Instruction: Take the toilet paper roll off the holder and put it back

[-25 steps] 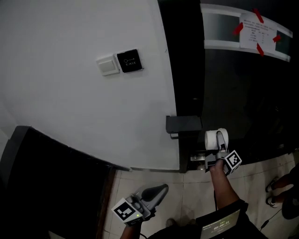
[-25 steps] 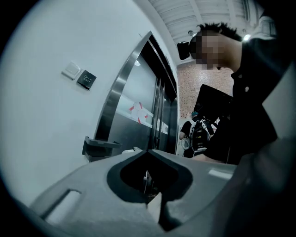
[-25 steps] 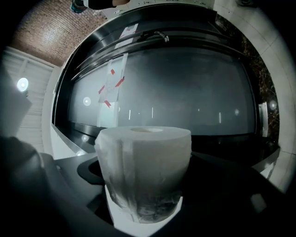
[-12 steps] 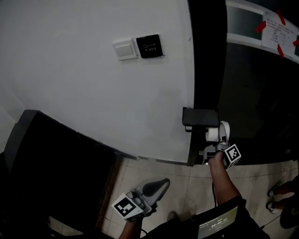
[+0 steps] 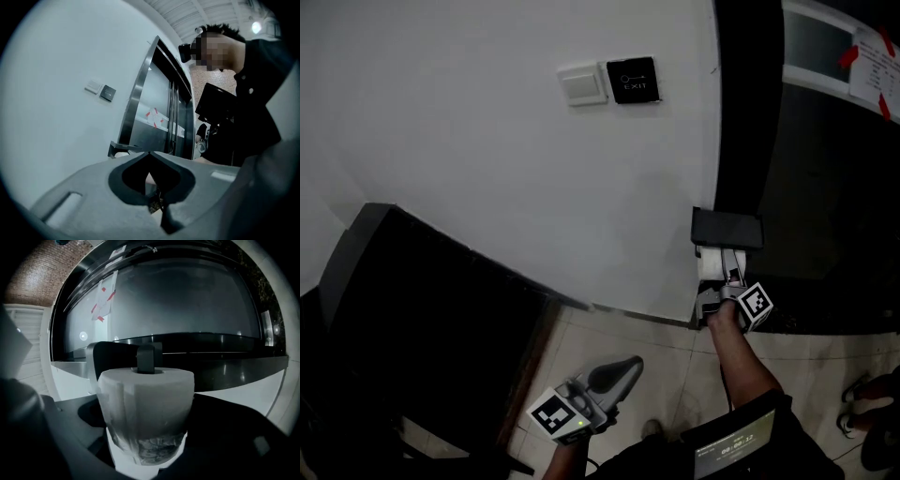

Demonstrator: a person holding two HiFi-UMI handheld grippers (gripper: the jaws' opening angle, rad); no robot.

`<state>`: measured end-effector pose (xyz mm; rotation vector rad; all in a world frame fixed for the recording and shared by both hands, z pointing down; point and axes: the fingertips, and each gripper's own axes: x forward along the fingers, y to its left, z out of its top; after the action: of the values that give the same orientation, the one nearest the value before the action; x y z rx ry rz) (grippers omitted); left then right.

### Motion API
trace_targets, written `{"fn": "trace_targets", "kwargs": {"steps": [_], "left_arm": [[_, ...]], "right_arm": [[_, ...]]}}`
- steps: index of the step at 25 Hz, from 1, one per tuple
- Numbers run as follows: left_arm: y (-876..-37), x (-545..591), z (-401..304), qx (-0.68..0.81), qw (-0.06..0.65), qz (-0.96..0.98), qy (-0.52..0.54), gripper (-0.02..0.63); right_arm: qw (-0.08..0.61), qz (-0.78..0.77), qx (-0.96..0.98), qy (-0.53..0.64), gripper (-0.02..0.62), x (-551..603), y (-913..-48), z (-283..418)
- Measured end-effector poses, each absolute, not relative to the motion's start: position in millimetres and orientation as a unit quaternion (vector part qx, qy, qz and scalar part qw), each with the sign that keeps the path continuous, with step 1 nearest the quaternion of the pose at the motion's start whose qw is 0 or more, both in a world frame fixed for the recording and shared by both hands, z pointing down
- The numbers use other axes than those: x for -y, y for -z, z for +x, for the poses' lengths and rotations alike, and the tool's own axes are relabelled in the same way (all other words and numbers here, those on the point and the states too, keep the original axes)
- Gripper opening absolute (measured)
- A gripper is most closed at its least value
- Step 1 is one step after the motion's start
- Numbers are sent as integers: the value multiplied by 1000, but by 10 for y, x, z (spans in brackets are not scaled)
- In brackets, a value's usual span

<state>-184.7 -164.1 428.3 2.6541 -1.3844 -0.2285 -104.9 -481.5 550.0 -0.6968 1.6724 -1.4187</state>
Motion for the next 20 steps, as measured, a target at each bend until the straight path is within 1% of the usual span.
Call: {"fn": "trace_targets", "kwargs": {"steps": [5,9,10,12,16,18,19,20], "left_arm": [[-4272,1586,-1949,470,68,877,79,-5],[-4276,1598,-1945,464,70,879,81,-5],[-4267,1612,-1923,461,69,881,82,-5],[-4249,1643,-1853,452,67,886,82,-5],[-4182,1736,-1690,424,61,900,84,-5],[-4129,1791,-1627,411,56,906,87,-5],[-4096,1822,-1607,407,54,908,89,-5],[-4060,1855,-1588,404,50,909,91,-5]], "right_arm": [[407,-259,-670,564,460,4803,-5526,-1154],[383,-241,-696,557,514,4740,-5532,-1170],[381,-232,-700,558,538,4687,-5523,-1160],[370,-215,-712,556,553,4509,-5519,-1114],[323,-182,-762,531,552,3955,-5467,-948],[292,-155,-801,499,550,3603,-5299,-876],[271,-140,-828,470,535,3418,-5168,-850],[247,-125,-859,432,504,3238,-5011,-822]]}}
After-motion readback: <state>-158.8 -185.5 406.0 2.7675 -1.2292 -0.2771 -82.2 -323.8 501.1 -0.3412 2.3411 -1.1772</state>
